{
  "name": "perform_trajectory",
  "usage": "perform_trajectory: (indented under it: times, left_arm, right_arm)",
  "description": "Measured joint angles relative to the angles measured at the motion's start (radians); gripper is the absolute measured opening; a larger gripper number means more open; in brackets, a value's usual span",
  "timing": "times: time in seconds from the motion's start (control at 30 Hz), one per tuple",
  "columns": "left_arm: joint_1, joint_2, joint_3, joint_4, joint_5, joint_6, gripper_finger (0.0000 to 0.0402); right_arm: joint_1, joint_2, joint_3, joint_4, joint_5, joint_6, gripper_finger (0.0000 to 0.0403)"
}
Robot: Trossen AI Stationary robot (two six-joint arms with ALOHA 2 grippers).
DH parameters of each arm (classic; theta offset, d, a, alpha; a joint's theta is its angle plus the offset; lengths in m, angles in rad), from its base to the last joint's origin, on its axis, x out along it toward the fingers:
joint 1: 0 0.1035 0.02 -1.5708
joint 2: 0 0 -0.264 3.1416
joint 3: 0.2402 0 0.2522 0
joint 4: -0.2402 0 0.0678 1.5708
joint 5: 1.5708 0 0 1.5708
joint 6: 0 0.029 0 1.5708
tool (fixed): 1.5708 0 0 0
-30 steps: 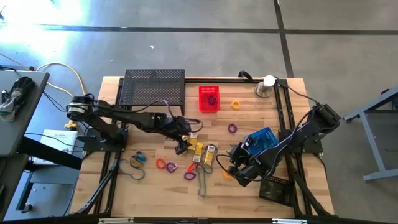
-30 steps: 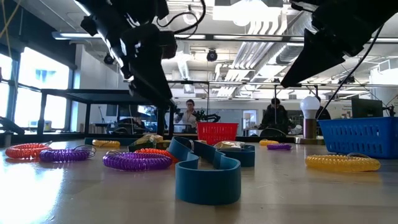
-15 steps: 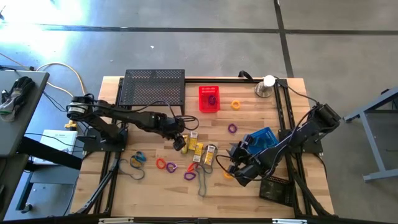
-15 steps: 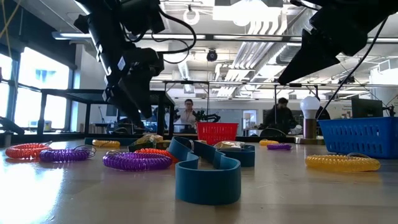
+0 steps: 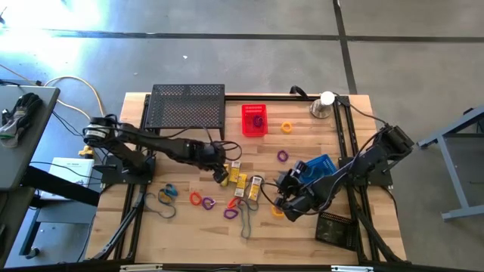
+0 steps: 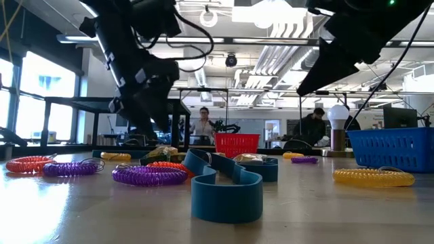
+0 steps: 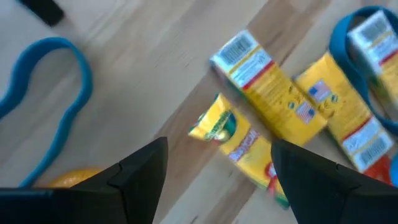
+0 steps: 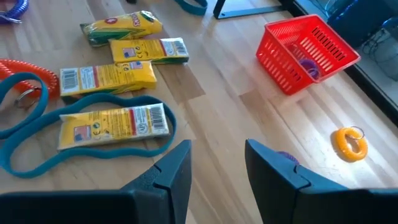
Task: Pick & Place Office Desk Supplies
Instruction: Put the crayon box into the black bin
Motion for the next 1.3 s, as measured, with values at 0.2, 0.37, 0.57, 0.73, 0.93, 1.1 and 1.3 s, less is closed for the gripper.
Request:
perform_trajectory:
  times: [0.2, 0.37, 0.57, 0.73, 0.93, 1.1, 1.3]
  left_arm:
    - [-0.017, 0.052, -0.001, 0.018, -0.008, -0.039, 0.0278]
    - [-0.017, 0.097, 0.0, 0.084, -0.008, -0.036, 0.0278]
    - [-0.016, 0.147, 0.002, 0.137, -0.008, -0.036, 0.0278]
    - [-0.016, 0.177, 0.003, 0.164, -0.012, -0.036, 0.0278]
    - [-0.017, 0.177, 0.003, 0.166, -0.017, -0.036, 0.0278]
    - [-0.022, 0.179, 0.0, 0.185, -0.022, -0.042, 0.0278]
    - [-0.03, 0.181, -0.001, 0.215, -0.02, -0.044, 0.0276]
  right_arm:
    - [0.001, 0.0, 0.0, 0.021, -0.053, 0.001, 0.0137]
    - [0.002, 0.0, 0.0, 0.021, -0.064, 0.018, 0.0137]
    - [0.002, 0.0, 0.0, 0.021, -0.063, 0.016, 0.0137]
    - [0.002, 0.0, 0.0, 0.021, -0.044, -0.001, 0.0137]
    - [0.002, 0.0, 0.0, 0.021, -0.043, -0.002, 0.0137]
    - [0.002, 0.0, 0.0, 0.021, -0.042, -0.002, 0.0137]
    - [0.002, 0.0, 0.0, 0.021, -0.042, -0.003, 0.0137]
